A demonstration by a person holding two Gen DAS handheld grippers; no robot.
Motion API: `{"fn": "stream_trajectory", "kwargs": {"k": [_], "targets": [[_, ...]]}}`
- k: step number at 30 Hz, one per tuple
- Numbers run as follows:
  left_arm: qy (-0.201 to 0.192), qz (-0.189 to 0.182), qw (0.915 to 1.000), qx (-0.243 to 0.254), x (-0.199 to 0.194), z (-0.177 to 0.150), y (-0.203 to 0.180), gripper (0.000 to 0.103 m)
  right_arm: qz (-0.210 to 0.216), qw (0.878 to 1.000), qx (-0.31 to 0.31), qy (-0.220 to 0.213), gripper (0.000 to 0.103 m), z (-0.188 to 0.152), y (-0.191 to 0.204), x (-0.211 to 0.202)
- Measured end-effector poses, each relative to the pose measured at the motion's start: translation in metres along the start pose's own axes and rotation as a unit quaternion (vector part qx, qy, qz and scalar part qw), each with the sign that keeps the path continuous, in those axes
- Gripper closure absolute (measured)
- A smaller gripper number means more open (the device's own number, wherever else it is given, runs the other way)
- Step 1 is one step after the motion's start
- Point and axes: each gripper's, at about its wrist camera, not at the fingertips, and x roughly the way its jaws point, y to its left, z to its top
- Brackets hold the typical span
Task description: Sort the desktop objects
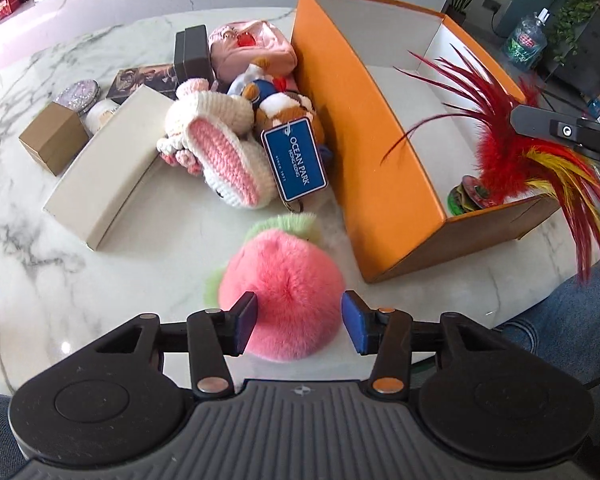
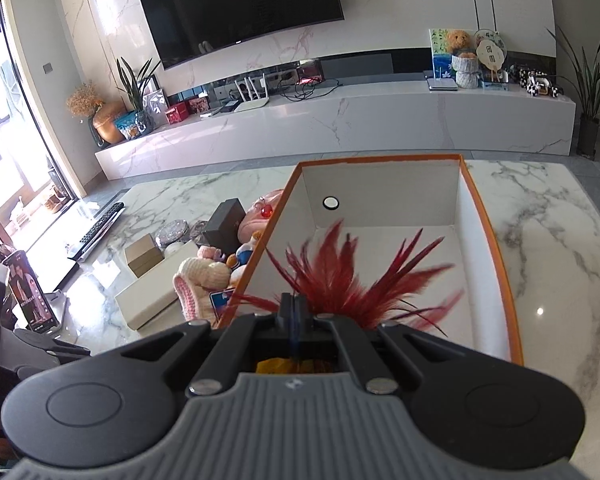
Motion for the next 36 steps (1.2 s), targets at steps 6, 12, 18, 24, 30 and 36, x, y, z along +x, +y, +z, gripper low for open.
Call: {"fn": "stream_trajectory", "kwargs": {"k": [6, 12, 18, 24, 30, 36], "targets": [[0.011, 0.009, 0.9999, 0.008, 0.015, 0.005, 0.0, 0.043, 0.035, 0.999, 0.007, 0.032, 0.103, -0.001, 0.006, 0.025], [0.022, 0.01, 0.9997, 0.0, 0.029, 0.009, 0.007, 0.042, 0.044, 0.997, 0.009, 0.054, 0.09, -0.003, 0.011, 0.037], [0.031, 0.001, 0.9994, -0.012, 0.04, 0.007, 0.01, 0.042, 0.007, 0.999, 0.025, 0.041, 0.067, -0.001, -0.003, 0.033], [0.016, -0.003, 0.9997, -0.015, 0.045, 0.008, 0.01, 0.042, -0.021, 0.998, 0.041, 0.045, 0.065, -0.003, -0.018, 0.033], [-0.005, 0.009, 0.9998, 0.017, 0.049, 0.011, 0.0, 0.035, -0.036, 0.997, 0.045, 0.05, 0.063, -0.007, -0.024, 0.035], [-0.038, -0.007, 0.9993, 0.004, 0.053, 0.012, 0.005, 0.055, -0.056, 0.996, 0.044, 0.052, 0.062, -0.01, -0.03, 0.035]]}}
